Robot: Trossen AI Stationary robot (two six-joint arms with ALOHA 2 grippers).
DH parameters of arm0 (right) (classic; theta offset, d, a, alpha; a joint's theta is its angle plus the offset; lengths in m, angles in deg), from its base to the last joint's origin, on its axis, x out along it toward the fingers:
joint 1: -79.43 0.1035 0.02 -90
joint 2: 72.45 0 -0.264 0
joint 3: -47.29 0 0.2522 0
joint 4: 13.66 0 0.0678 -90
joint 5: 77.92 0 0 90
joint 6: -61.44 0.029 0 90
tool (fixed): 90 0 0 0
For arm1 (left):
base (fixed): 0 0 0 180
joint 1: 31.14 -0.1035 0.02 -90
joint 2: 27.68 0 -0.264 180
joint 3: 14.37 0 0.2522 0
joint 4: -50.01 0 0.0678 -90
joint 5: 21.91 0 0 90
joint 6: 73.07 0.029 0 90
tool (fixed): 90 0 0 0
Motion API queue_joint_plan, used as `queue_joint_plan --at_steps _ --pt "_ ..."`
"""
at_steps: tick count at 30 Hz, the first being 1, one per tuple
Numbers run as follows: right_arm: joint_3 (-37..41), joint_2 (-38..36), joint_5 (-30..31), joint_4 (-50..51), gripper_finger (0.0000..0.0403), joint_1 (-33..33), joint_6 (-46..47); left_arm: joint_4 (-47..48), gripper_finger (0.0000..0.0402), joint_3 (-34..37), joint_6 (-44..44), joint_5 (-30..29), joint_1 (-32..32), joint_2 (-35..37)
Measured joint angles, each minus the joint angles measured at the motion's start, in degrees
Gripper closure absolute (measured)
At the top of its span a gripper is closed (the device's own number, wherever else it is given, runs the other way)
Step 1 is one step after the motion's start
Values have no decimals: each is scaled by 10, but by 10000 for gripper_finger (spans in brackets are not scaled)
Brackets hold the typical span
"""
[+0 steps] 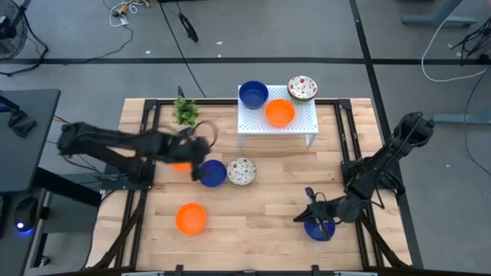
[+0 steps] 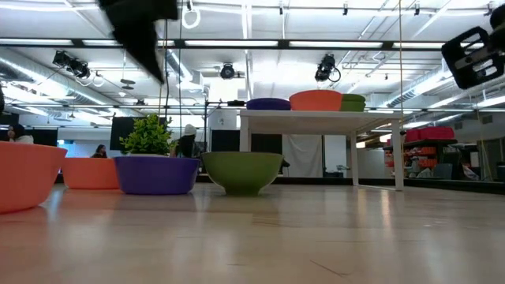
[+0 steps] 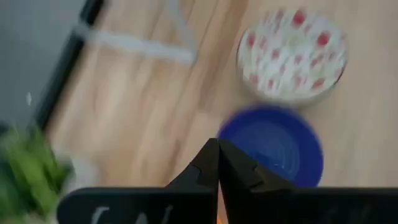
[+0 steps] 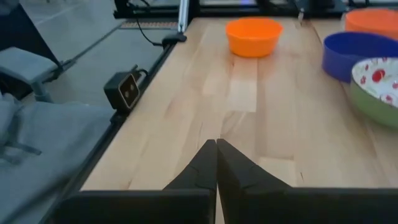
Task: Pick & Place Mini bowls
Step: Stack the orange bowl on top of the other orange bowl on the shelf
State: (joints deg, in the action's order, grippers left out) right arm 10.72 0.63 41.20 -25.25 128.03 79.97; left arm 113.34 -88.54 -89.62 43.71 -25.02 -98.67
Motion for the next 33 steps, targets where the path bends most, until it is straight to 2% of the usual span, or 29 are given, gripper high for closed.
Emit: queue_joint_plan --at_steps 3,6,10,13,17,21,24,28,33 --pt "0 0 0 -23 396 -1 -26 1 393 103 -130 -12 39 70" --pt "0 0 0 -46 396 -4 -56 -2 393 174 -224 8 65 117" --pt "0 0 0 -68 396 -14 -88 -2 392 225 -265 57 74 142" --pt "0 0 0 -71 396 -23 -102 -6 382 241 -278 44 74 141" --pt "0 0 0 -70 396 -34 -105 -25 331 256 -250 31 71 137" --pt "0 0 -1 -68 396 -36 -104 -39 256 264 -163 73 69 137" --pt "0 0 -3 -68 396 -36 -102 -41 215 263 -139 62 69 129" --pt "0 0 -22 -68 396 -36 -100 -45 204 263 -106 56 68 97" --pt "0 0 -30 -68 396 -36 -98 -44 224 263 -93 42 68 42"
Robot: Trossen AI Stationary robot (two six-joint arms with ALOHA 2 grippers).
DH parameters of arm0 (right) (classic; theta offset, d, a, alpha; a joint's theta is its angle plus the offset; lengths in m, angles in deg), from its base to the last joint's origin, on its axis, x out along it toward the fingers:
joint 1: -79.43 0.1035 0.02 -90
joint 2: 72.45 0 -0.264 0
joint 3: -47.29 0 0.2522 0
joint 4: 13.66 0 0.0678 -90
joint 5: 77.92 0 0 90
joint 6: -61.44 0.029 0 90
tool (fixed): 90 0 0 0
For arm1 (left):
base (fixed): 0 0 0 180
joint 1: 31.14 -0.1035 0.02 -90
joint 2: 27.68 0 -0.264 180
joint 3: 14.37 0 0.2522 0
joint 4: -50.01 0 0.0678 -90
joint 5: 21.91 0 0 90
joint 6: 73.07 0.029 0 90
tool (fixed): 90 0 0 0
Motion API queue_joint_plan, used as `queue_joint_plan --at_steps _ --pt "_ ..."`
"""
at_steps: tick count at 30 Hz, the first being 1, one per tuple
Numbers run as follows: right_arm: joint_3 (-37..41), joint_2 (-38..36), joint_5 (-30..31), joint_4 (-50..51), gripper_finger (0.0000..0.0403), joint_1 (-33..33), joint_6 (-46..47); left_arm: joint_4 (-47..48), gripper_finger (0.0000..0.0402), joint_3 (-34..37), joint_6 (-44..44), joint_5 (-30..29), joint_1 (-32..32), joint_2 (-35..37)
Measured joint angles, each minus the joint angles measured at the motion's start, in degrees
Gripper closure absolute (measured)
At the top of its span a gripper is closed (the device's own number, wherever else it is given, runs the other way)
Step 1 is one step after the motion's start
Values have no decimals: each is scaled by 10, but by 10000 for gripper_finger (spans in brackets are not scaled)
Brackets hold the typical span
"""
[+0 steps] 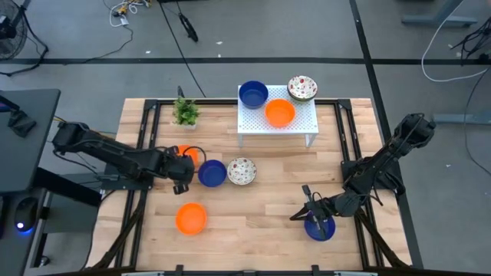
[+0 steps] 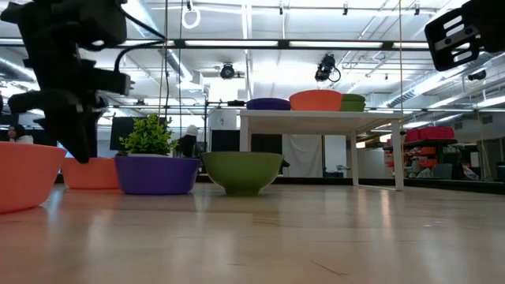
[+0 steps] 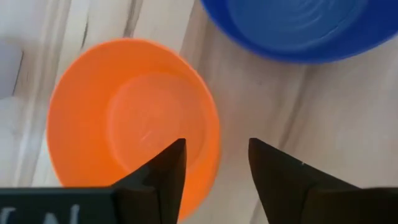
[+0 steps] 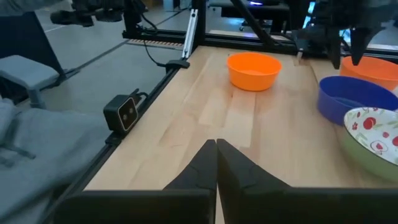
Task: Pick & Place Mini bowls
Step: Stack the orange bowl on top of the other orange bowl on the shelf
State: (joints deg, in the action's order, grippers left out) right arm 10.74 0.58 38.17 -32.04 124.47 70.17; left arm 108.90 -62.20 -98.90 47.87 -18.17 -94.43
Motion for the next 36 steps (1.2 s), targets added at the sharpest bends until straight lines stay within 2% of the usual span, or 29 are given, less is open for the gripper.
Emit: queue_joint_plan --at_steps 7,13,15,20,25,29,32,36 --pt "0 0 0 0 396 0 0 -3 280 0 10 -10 -21 -58" --pt "0 0 0 0 396 0 -1 -16 373 -1 46 10 -40 -65" --pt "0 0 0 0 396 0 -2 -16 391 -5 55 26 -43 -65" --pt "0 0 0 -1 396 0 -19 43 395 -53 72 34 -36 -65" --pt "0 0 24 -39 396 0 -63 92 397 -181 117 19 -7 -66" --pt "-2 0 25 -64 396 -10 -74 23 398 -282 181 21 17 -88" --pt "-26 -1 7 -44 396 -24 -88 -65 398 -332 253 61 31 -132" --pt "-104 -10 -2 103 382 -49 -104 -144 398 -374 345 115 44 -216"
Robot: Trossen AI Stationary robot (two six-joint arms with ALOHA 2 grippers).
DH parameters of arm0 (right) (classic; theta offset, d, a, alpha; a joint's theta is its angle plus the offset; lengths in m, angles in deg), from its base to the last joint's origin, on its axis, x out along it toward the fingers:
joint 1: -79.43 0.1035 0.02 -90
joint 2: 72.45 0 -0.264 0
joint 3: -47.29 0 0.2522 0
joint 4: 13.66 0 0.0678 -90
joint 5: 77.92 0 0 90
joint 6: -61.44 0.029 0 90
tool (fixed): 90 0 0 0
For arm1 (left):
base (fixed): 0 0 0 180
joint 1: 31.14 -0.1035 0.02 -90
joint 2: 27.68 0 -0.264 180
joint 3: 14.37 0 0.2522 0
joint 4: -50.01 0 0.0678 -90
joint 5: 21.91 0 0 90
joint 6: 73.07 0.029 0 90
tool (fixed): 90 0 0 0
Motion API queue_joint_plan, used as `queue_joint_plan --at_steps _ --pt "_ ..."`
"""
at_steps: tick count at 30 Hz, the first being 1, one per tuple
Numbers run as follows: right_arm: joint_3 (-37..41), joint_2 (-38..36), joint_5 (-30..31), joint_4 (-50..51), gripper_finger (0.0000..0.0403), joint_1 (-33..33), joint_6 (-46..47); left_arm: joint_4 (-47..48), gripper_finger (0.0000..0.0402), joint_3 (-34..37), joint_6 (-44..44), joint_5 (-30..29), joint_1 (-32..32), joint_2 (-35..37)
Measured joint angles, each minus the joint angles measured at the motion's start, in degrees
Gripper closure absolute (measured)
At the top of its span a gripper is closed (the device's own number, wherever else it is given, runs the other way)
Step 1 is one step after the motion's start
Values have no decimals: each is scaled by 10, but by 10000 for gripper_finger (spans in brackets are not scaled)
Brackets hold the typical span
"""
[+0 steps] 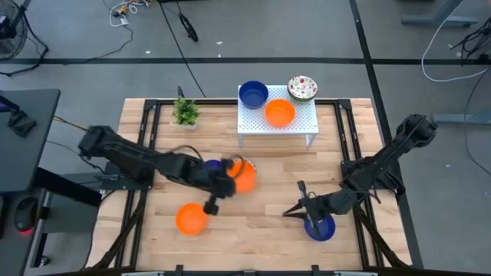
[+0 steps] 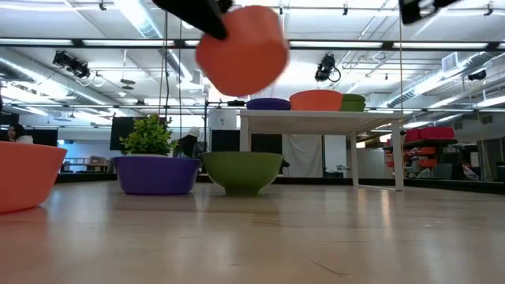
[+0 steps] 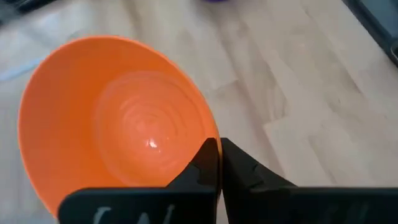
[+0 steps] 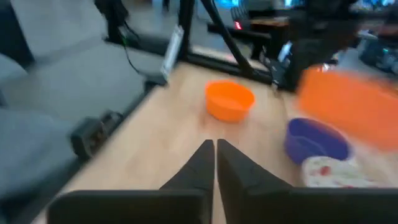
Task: Pick & Place Mini bowls
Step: Stack the orange bowl on top of the other orange bowl on the shelf
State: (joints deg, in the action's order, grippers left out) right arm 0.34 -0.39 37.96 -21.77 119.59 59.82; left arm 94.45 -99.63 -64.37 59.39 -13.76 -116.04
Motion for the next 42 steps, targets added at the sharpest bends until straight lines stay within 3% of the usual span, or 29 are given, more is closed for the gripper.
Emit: queue_joint_plan --at_steps 4,7,13,18,21,26,32,37,42 --pt "-111 -2 -28 221 340 -32 -24 -40 398 -34 65 29 9 -82" --pt "-173 0 -100 315 296 -62 -59 -62 398 -60 105 46 15 -128" --pt "-201 0 -215 386 230 -128 -124 -82 394 -89 176 56 33 -175" --pt "-201 26 -320 390 218 -178 -135 -97 397 -93 195 73 39 -178" --pt "-202 56 -372 376 224 -194 -145 -102 393 -93 197 80 39 -178" --pt "-202 97 -410 355 247 -204 -168 -101 391 -93 203 85 39 -179" --pt "-202 112 -425 336 315 -204 -173 -101 388 -93 211 89 37 -179" --pt "-201 112 -451 342 390 -200 -179 -111 359 -93 211 48 36 -179" --pt "-201 115 -453 343 396 -191 -163 -143 292 -92 198 36 30 -178"
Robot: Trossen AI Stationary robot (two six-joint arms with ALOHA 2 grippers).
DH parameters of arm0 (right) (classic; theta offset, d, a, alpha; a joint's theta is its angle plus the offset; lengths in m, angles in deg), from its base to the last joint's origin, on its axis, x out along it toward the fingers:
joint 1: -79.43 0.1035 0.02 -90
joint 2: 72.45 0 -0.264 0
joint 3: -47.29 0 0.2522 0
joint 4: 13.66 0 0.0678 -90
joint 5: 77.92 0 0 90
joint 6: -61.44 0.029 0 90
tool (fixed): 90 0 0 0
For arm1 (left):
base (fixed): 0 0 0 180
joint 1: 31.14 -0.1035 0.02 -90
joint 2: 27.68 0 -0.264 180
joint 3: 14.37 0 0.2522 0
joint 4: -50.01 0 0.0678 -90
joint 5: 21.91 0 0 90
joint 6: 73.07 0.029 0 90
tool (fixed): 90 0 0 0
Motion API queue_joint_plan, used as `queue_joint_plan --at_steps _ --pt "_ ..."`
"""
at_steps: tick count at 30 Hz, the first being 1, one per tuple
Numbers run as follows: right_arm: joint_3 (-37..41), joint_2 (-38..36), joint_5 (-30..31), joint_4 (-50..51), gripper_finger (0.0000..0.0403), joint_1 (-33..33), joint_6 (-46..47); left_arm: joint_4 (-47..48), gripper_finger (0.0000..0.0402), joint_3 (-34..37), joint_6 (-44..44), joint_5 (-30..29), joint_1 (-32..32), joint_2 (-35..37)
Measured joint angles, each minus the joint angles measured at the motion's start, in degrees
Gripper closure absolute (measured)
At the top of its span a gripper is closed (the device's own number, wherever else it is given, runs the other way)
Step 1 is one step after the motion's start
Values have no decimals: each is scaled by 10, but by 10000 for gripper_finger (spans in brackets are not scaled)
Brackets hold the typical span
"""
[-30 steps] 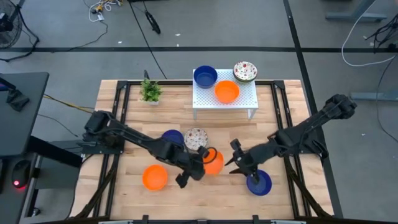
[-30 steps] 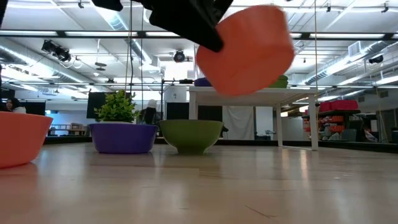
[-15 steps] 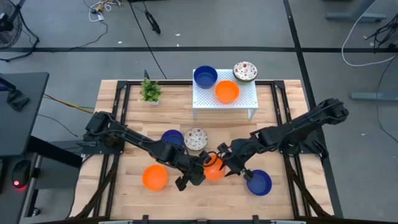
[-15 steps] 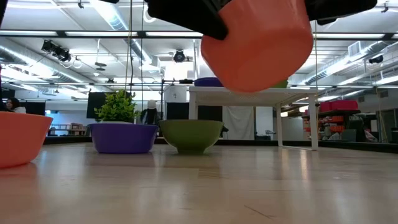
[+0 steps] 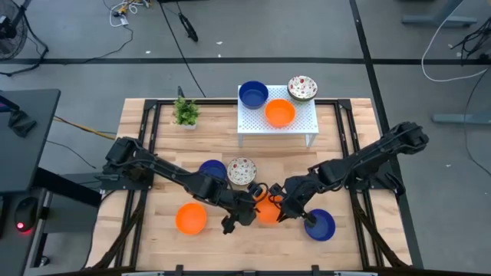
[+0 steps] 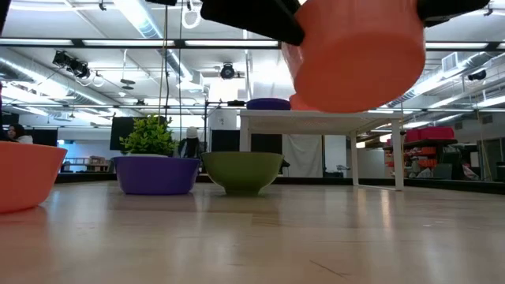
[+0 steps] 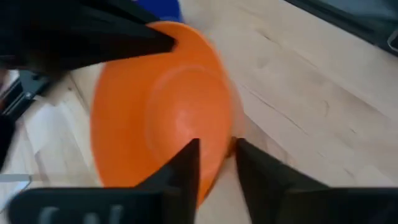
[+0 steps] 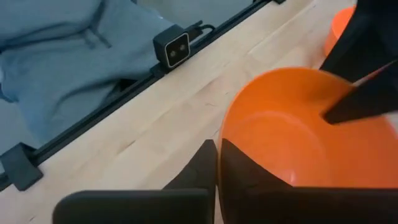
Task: Pick & Place Mini bowls
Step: Stack the orange bowl on top of the other orange bowl on the shelf
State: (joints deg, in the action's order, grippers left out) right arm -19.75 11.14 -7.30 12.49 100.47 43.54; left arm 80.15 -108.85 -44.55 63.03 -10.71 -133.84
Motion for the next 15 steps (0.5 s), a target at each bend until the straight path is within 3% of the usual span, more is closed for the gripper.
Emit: queue_joint_plan --at_steps 4,8,13,15 --pt "-1 0 29 3 398 9 17 5 217 1 -11 -24 -7 19" --pt "0 2 84 52 400 15 46 73 164 -2 -75 -110 -11 62" --pt "0 0 84 95 401 19 81 195 152 10 -183 -155 -25 103" --pt "-7 -8 99 123 401 27 84 186 156 40 -214 -165 -29 125"
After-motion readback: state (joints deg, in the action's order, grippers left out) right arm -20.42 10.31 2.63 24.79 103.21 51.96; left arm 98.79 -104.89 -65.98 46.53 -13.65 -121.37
